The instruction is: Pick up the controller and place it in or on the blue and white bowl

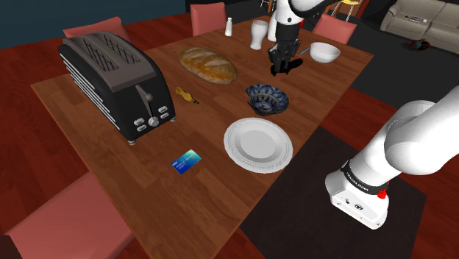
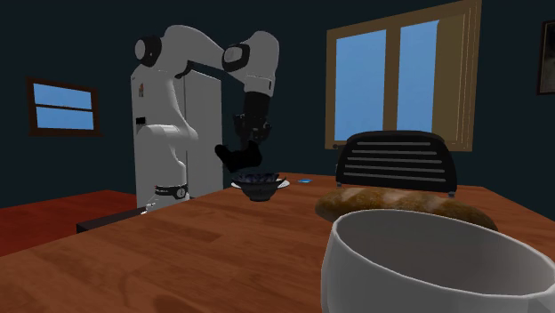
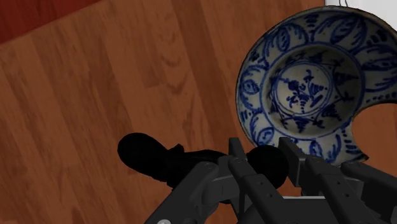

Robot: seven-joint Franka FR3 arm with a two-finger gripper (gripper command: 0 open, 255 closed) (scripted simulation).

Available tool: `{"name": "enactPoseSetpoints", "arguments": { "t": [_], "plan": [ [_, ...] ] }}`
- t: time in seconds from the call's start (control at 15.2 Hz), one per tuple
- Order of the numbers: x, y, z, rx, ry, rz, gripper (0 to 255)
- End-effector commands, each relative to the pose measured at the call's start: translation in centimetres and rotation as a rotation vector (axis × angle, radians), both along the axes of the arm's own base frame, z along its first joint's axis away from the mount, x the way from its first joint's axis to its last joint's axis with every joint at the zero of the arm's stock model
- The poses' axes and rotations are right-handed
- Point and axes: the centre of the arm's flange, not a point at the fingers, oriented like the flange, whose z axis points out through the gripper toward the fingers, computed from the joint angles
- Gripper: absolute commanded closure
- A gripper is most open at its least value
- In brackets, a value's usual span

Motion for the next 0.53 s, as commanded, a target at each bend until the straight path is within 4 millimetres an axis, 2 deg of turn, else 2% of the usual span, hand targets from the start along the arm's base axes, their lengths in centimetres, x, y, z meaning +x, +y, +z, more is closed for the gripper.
{"name": "enactPoseSetpoints", "arguments": {
  "t": [0.0,0.46],
  "plan": [
    [-1.0,2.6,-0.3,-0.001,0.0,-0.001,255],
    [-4.5,11.2,-0.2,-0.001,0.0,-0.001,255]
  ]
}}
